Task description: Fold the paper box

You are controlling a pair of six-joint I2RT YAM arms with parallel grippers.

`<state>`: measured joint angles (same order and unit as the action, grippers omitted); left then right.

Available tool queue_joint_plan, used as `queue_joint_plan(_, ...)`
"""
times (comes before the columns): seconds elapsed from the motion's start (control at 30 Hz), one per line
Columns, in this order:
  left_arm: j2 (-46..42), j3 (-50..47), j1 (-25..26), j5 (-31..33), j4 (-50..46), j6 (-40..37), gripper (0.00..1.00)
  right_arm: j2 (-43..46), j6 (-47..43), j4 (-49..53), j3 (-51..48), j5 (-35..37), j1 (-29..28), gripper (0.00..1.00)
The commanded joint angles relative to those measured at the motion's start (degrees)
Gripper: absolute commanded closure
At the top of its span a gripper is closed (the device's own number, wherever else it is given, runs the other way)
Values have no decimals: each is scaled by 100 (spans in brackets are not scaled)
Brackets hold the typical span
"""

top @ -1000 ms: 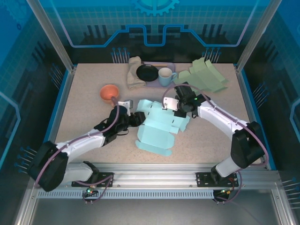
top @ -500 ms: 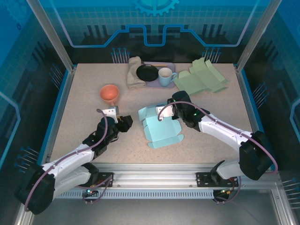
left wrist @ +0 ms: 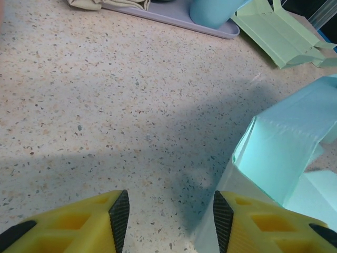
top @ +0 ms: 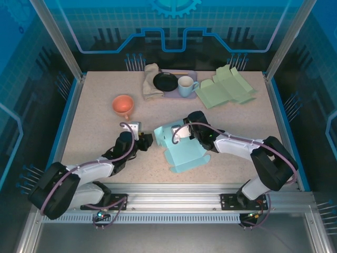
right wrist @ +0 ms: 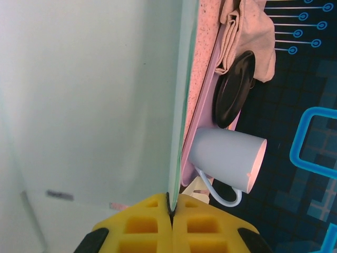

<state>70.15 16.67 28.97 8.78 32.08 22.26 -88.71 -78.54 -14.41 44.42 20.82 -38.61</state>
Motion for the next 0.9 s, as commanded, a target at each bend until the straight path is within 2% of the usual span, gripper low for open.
queue_joint_plan(0.0, 214, -65, -19, -174, 488, -155, 52, -237, -120, -896, -310, 112, -96, 100)
queue_joint_plan(0.17, 566, -58, 4, -500, 780, -251, 55, -453, -319, -2159, -872, 339, -138, 100)
queue_joint_plan(0.4, 549, -111, 58, -458, 727, -81, 55, -345, -164, -2926, -1133, 254, -143, 100)
queue_joint_plan(0.5, 122, -113, 64, -242, 330, 46, 55, -314, -254, -3363, -1192, 309, -138, 100)
queue_joint_plan(0.63, -489, 9, 47, 613, -545, 68, 56, -266, -353, -3741, -1261, 318, -139, 100)
queue_joint_plan(0.87, -702, -279, -46, 788, -305, -151, 57, -475, -400, -4031, -1346, 322, -139, 100)
